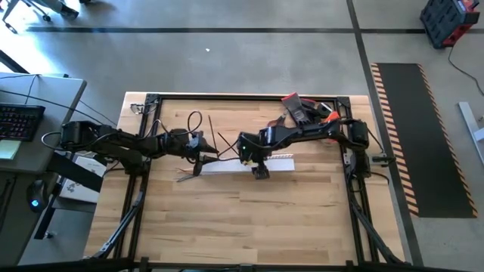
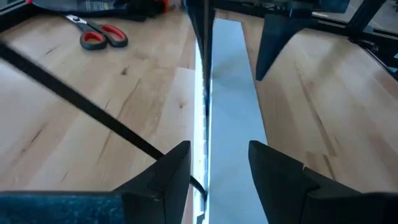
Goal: Ziptie cables
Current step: Close the white cable duct
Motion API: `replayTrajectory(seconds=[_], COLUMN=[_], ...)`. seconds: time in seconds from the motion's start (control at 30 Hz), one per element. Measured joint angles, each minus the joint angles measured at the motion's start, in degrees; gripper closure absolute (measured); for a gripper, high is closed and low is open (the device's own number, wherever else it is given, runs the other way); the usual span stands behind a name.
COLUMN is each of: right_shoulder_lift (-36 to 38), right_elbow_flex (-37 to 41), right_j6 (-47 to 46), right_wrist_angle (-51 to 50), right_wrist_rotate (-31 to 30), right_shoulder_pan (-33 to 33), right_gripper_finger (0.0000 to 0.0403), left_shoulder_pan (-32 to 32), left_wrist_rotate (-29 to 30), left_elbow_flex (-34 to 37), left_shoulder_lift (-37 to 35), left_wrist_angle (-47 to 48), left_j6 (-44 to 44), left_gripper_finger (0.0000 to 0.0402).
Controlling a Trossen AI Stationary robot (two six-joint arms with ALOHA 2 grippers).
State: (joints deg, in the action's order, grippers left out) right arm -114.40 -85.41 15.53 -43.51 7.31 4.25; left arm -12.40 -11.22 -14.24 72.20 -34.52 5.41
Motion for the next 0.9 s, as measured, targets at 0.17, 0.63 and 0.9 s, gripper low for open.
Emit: replayTrajectory(seconds=[0.17,0.63,0.9], right_shoulder_lift=[-2.39,-3.64,-3.12], right_elbow_flex=[0.02,-0.09,-0.09], right_j6=[-0.39,-0.91,1.26], right_wrist_angle=[-1.24,-2.15,-2.97], right_wrist_rotate=[0.96,-4.23,-7.29], right_shoulder_pan=[-0.59,-1.00,-1.78], right_gripper_finger=[0.0123,0.0195,0.0196], left_shoulder_pan=[0.00,0.59,-2.55], left_wrist_rotate=[-0.09,-0.22,3.67], left_elbow_flex=[0.00,0.00,-0.87], left_shoulder_lift=[0.00,0.15,0.15], left_wrist_angle=[0.33,0.51,1.15], left_j6=[0.31,0.06,3.62], left_gripper_finger=[0.0255,0.0255,0.0255])
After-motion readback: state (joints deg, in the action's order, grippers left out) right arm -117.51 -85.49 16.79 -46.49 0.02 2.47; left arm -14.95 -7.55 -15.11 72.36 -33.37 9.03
